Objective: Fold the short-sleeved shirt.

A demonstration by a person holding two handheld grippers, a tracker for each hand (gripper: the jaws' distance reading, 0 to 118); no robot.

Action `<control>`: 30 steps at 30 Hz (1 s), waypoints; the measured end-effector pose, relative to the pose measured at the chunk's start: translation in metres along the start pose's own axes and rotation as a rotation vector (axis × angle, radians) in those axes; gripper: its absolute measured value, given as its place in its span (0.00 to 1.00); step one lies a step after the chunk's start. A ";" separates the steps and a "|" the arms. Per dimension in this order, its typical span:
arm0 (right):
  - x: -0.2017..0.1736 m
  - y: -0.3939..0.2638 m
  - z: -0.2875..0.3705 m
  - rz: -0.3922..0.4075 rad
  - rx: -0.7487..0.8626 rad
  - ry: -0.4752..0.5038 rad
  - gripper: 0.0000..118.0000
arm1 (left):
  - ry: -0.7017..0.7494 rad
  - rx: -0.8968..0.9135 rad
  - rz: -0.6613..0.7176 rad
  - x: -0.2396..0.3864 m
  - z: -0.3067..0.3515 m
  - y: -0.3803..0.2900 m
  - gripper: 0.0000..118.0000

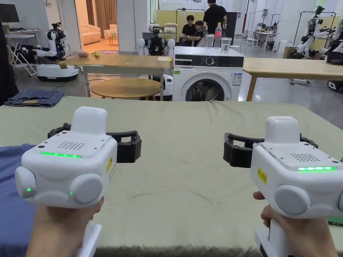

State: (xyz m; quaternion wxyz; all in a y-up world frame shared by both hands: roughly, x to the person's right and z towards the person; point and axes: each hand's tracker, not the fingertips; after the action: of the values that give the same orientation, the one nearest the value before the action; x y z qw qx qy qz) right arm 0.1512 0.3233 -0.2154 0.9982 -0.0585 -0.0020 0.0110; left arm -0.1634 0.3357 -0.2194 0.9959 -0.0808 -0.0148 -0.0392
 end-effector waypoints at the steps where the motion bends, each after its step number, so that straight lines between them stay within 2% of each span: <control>1: 0.000 0.000 0.000 0.001 0.000 0.000 1.00 | 0.000 0.000 0.001 0.000 0.001 0.000 0.99; 30: -0.001 0.000 0.001 0.006 0.005 0.000 1.00 | 0.006 0.008 0.005 -0.002 0.003 0.003 0.99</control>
State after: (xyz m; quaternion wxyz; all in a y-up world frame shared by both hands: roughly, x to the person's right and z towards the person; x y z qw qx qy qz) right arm 0.1497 0.3238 -0.2148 0.9983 -0.0560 -0.0018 0.0138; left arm -0.1650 0.3392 -0.2168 0.9963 -0.0767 -0.0116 -0.0368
